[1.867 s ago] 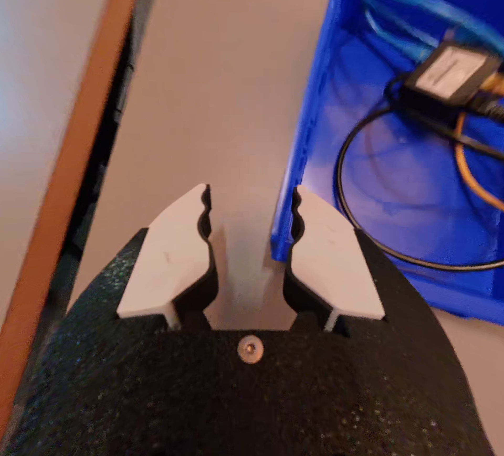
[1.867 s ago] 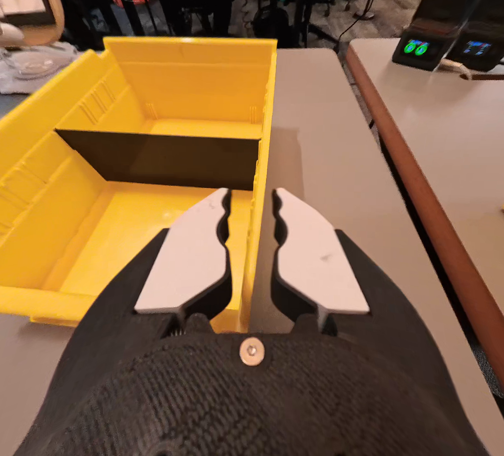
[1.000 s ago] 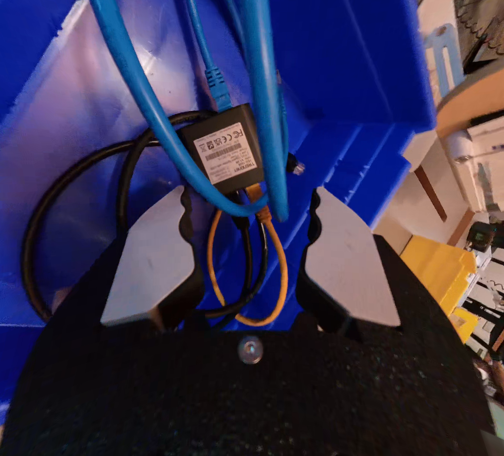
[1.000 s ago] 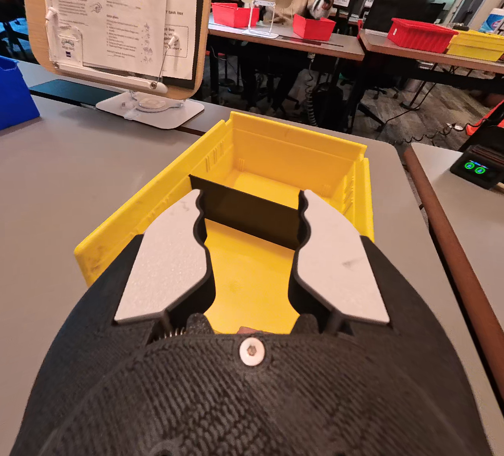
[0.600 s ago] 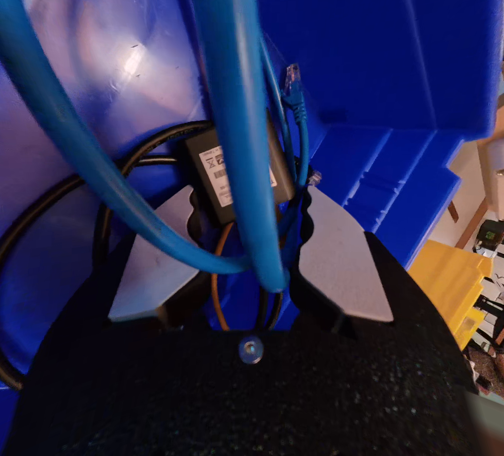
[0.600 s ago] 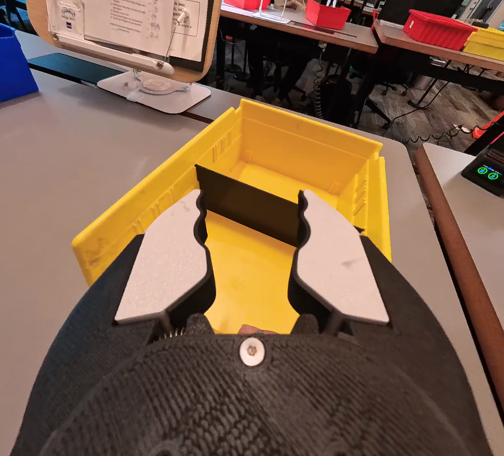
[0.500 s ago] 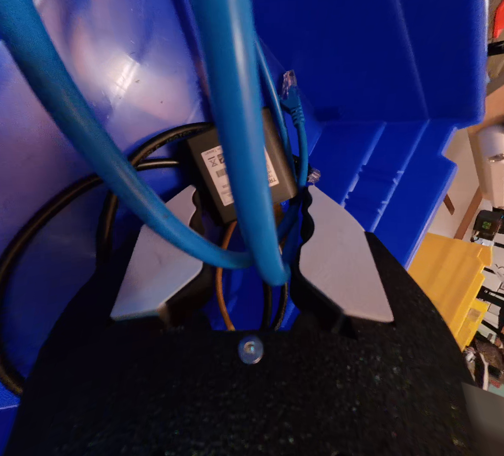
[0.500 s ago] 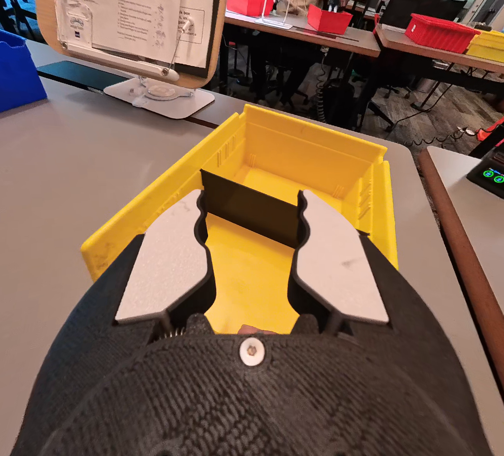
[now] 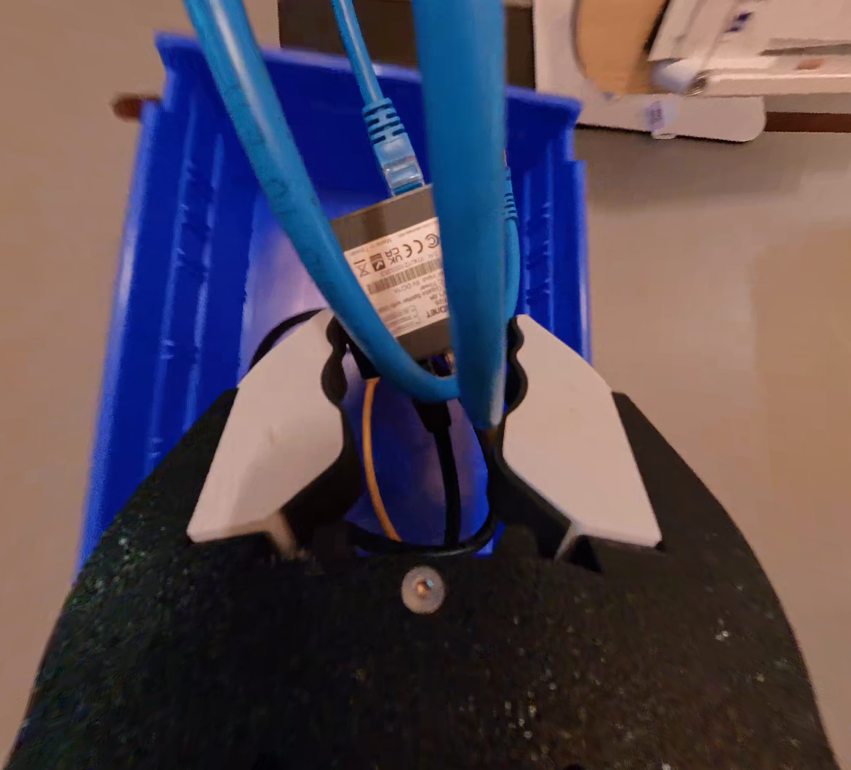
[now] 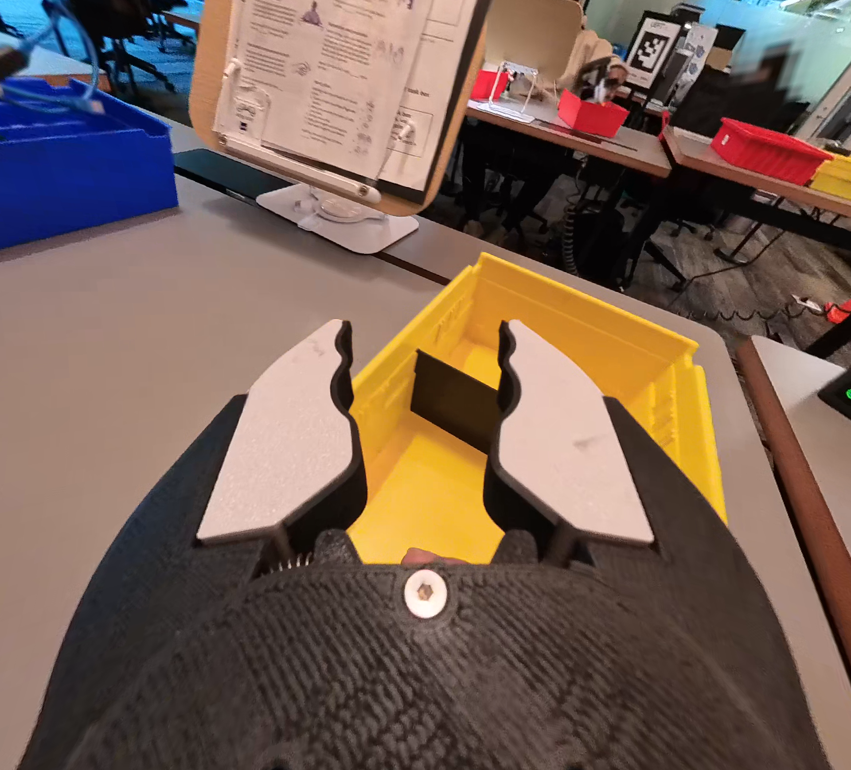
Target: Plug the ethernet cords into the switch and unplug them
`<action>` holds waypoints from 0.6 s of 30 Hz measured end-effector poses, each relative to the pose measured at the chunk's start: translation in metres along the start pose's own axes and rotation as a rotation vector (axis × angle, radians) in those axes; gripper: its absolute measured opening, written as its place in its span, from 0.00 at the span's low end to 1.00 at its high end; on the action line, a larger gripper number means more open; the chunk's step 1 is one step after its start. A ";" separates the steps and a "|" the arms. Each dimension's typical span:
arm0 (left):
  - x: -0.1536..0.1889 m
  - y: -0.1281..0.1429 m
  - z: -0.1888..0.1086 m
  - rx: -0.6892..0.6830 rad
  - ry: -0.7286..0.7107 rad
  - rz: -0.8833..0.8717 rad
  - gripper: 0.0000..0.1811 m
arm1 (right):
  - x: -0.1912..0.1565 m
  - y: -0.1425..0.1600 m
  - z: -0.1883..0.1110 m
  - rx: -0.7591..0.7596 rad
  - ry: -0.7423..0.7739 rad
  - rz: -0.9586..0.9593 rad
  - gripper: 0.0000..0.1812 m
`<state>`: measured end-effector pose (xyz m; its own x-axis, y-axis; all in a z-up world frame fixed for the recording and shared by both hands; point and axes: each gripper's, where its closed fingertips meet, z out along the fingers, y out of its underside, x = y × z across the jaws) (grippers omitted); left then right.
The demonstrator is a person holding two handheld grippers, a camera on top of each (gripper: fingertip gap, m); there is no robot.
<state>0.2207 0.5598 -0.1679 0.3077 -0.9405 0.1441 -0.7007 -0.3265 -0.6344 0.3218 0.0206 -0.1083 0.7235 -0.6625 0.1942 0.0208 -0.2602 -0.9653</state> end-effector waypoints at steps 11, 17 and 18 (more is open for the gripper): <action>0.119 -0.030 -0.167 0.290 0.143 0.563 0.37 | -0.081 -0.060 -0.016 0.168 -0.215 0.002 0.33; 0.213 0.035 -0.206 0.183 0.307 0.854 0.37 | -0.173 -0.101 -0.055 0.310 -0.533 0.057 0.31; 0.223 0.048 -0.204 0.170 0.317 0.898 0.37 | -0.196 -0.105 -0.067 0.313 -0.652 0.126 0.31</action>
<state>0.1242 0.3148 -0.0117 -0.5021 -0.8229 -0.2658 -0.4798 0.5208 -0.7061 0.1319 0.1304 -0.0333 0.9949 -0.0963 0.0296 0.0362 0.0680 -0.9970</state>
